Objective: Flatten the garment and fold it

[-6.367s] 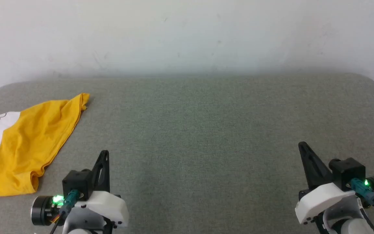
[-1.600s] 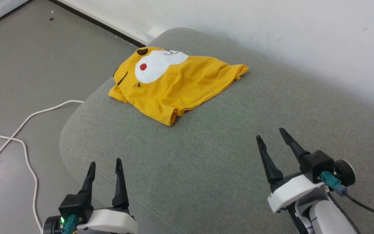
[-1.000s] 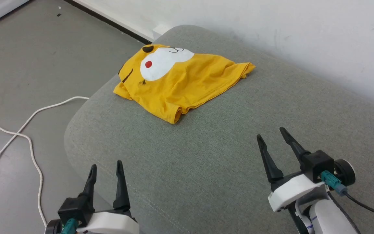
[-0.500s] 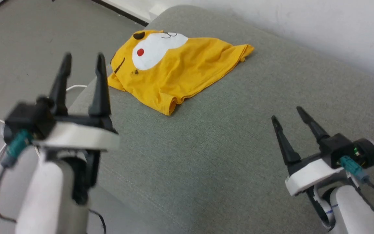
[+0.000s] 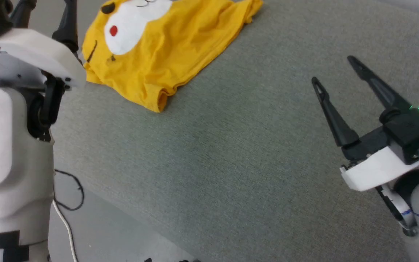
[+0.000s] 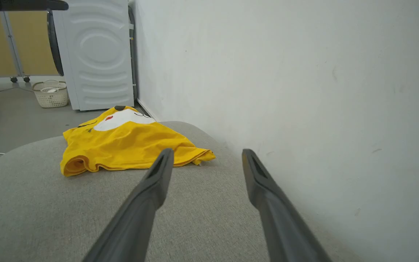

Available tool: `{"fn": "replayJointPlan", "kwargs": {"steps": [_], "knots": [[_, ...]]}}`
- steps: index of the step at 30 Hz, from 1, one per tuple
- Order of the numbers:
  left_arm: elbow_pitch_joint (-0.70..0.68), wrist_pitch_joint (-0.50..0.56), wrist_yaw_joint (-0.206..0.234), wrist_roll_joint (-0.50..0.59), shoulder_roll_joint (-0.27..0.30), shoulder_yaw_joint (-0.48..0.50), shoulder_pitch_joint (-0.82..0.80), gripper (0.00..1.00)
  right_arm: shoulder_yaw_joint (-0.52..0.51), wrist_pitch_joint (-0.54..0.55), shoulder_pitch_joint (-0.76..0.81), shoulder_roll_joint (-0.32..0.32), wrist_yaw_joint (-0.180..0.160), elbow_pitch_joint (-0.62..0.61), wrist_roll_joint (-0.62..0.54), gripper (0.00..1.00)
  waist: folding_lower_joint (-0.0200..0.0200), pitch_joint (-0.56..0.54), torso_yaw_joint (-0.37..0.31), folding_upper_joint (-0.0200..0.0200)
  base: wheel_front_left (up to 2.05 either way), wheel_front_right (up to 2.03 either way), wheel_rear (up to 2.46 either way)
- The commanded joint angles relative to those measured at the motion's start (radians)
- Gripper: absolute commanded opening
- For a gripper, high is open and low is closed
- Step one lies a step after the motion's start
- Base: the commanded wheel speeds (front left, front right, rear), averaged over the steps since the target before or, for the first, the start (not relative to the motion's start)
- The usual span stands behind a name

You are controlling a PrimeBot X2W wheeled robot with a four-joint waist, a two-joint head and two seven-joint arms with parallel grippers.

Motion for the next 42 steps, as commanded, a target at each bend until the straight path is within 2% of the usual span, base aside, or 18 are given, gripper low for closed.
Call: {"fn": "replayJointPlan", "kwargs": {"steps": [1,5,14,24,25,26,35,42], "knots": [[0.022,0.005,-0.007,-0.017,-0.004,0.006,-0.022,1.00,0.002,0.011,-0.015,-0.010,-0.002,-0.023,0.006,1.00,-0.0002,0.103,-0.064,-0.0002,0.00,0.00,0.00],[0.120,0.038,-0.035,-0.054,0.008,0.014,-0.067,1.00,0.009,0.067,-0.043,-0.047,-0.002,-0.123,0.015,1.00,-0.0002,0.158,-0.100,-0.0002,0.00,0.00,0.00],[0.281,0.117,-0.078,-0.074,0.017,-0.041,-0.106,1.00,-0.024,0.168,-0.044,-0.105,-0.002,-0.283,0.017,1.00,-0.0002,0.259,-0.147,-0.0002,0.00,0.00,0.00],[0.456,0.120,-0.066,-0.059,0.034,-0.064,-0.107,1.00,-0.063,0.216,-0.031,-0.130,-0.002,-0.355,0.015,1.00,-0.0002,0.291,-0.194,-0.0002,0.00,0.00,0.00],[0.472,0.117,-0.066,-0.059,0.032,-0.066,-0.110,0.84,-0.068,0.219,-0.028,-0.134,-0.002,-0.359,0.016,1.00,-0.0002,0.294,-0.195,-0.0002,0.00,0.00,0.00],[0.487,0.108,-0.067,-0.058,0.034,-0.067,-0.116,0.00,-0.071,0.220,-0.025,-0.136,-0.002,-0.363,0.017,1.00,-0.0002,0.298,-0.195,-0.0002,0.00,0.00,0.00],[0.576,0.014,-0.077,-0.032,0.088,-0.079,-0.169,0.00,-0.068,0.190,-0.023,-0.116,-0.002,-0.342,0.027,1.00,-0.0002,0.256,-0.201,-0.0002,0.00,0.00,0.00],[0.553,-0.048,-0.075,0.009,0.182,-0.082,-0.217,0.00,-0.052,0.119,-0.022,-0.058,-0.002,-0.275,0.032,1.00,-0.0002,0.164,-0.221,-0.0002,0.00,0.00,0.00]]}}
